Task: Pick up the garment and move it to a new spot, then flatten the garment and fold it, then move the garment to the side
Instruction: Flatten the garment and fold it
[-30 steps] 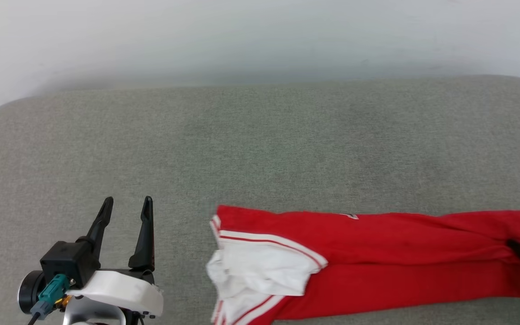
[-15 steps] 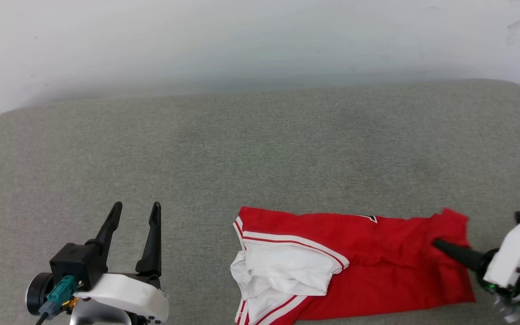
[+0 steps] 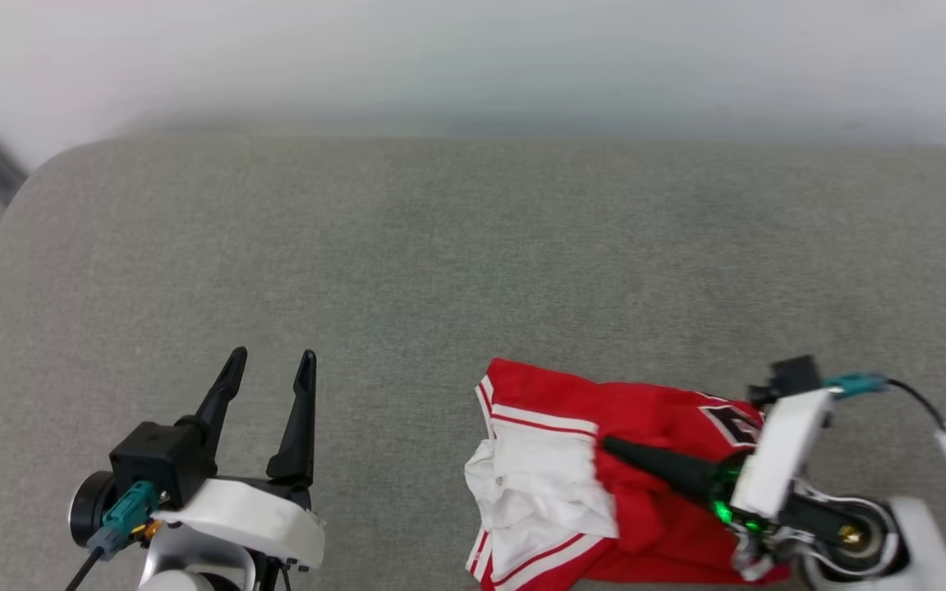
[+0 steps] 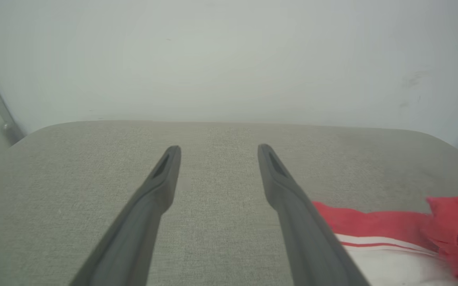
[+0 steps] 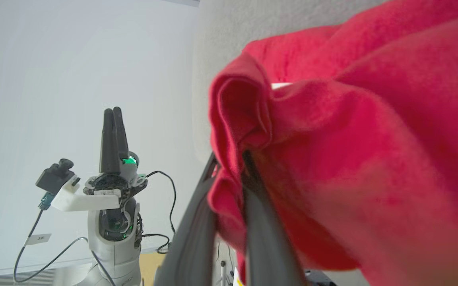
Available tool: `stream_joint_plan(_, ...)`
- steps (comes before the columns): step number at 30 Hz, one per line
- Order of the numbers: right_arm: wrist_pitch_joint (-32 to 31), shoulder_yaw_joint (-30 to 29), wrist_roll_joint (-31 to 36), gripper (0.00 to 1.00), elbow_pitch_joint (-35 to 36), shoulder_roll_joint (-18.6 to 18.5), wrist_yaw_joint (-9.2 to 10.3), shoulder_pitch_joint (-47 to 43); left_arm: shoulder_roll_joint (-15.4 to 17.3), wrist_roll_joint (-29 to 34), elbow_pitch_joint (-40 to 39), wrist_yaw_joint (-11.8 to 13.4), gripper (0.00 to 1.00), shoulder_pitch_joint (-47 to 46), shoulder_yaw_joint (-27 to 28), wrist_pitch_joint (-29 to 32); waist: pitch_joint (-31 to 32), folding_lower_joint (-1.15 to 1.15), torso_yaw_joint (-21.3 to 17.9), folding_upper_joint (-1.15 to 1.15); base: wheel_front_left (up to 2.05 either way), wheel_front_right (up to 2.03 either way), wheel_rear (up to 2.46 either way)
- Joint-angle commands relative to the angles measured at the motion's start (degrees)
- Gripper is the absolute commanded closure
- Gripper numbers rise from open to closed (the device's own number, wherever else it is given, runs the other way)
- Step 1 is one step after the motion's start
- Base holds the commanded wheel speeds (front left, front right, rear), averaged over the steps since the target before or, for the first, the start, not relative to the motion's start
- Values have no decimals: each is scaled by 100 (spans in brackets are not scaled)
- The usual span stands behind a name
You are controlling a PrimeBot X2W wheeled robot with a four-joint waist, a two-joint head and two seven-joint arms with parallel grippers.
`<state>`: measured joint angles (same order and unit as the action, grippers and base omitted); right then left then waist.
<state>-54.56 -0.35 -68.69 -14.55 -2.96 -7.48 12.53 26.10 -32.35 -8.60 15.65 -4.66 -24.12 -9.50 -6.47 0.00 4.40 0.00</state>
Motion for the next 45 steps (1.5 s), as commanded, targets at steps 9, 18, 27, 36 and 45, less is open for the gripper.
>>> stream_joint_plan(9, 1143, 1579, -501, 61, -673, 7, -2, 566, -143, 6, 159, -104, 0, -312, -77, -132, -386, 0, 285, 0, 0, 0, 0)
stream_joint_plan(18, 1614, 2134, -10, 0, -850, -171, -2, 778, -188, -48, 325, -111, 0, -348, -56, -214, -381, 0, 189, 0, 0, 0, 0)
stream_joint_plan(27, 2842, 2558, 1752, 0, -18, -1159, -1, 814, -176, -82, 414, -66, 0, -252, -39, -237, -126, 0, -88, 0, 0, 0, 0)
stream_joint_plan(36, 4181, 1047, 4039, 0, -7, -1561, -1, 201, -231, -157, 567, 24, 0, -20, 78, -356, 93, 0, -409, 0, 0, 0, 0)
stream_joint_plan(45, 5373, -205, 5150, 0, 1072, -1078, -1, -607, -247, -100, 686, 95, 0, 278, 218, -498, 430, 0, -586, 0, 0, 0, 0)
